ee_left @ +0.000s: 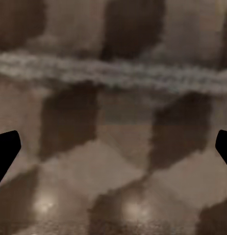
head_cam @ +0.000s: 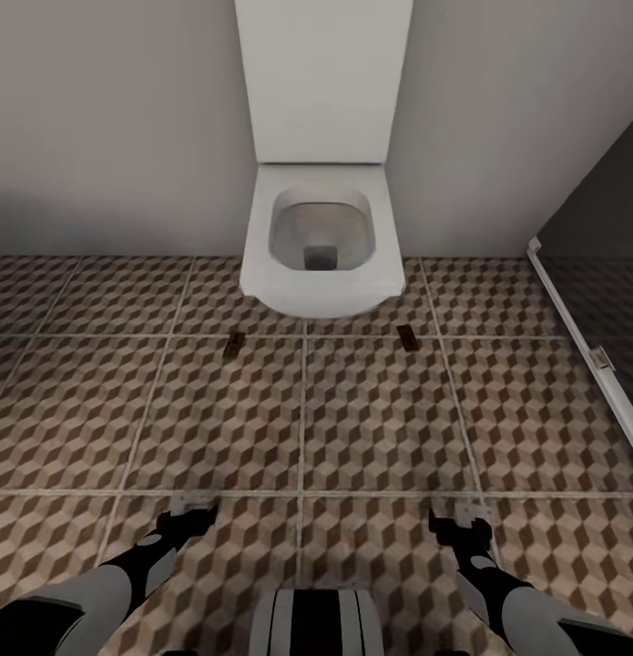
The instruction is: Take the four mousetraps from the cabinet in the bathroom and place them on the bathroom floor. Make sure all four end up on the same floor surface, and ensure that at least two of them are either under or directly next to the same bathroom sink.
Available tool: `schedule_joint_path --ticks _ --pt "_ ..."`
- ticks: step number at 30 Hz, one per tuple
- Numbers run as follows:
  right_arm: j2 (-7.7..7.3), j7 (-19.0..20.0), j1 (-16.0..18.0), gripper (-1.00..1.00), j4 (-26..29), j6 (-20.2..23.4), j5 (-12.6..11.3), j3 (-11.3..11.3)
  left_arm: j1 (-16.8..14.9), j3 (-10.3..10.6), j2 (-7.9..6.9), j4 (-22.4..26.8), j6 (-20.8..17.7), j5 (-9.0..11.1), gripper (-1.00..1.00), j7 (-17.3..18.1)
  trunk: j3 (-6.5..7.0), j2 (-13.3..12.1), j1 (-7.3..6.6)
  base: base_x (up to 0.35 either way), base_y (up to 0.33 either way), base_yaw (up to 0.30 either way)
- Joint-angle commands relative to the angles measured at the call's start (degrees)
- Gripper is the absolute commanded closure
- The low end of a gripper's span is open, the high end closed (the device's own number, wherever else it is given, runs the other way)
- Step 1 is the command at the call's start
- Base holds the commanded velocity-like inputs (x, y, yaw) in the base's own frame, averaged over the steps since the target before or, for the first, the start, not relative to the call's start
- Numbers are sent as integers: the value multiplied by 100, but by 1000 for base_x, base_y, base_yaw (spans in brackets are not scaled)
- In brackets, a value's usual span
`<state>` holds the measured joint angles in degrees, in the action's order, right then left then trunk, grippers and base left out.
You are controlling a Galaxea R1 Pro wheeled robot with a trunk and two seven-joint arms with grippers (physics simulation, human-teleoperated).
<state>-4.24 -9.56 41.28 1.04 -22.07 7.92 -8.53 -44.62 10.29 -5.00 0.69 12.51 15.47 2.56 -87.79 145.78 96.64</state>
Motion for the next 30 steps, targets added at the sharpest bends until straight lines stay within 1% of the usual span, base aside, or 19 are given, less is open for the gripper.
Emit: schedule_joint_path --ticks 1,22,25,30 --pt "1 -20 3 -100 -7 -17 61 -44 -3 44 -1 -7 18 61 -100 26 -3 1 -5 -346 0 0" --pt "9 -20 3 -100 -7 -17 60 -44 -3 43 -1 -5 21 60 -100 29 -3 1 -5 -344 1 0" --pt "6 -20 3 -100 -7 -17 60 -44 -3 43 -1 -2 27 61 -100 27 -3 1 -5 -231 19 0" --pt "4 -20 3 -100 -7 -17 60 -46 -3 43 1 0 30 60 -100 29 -3 1 -5 -102 9 0"
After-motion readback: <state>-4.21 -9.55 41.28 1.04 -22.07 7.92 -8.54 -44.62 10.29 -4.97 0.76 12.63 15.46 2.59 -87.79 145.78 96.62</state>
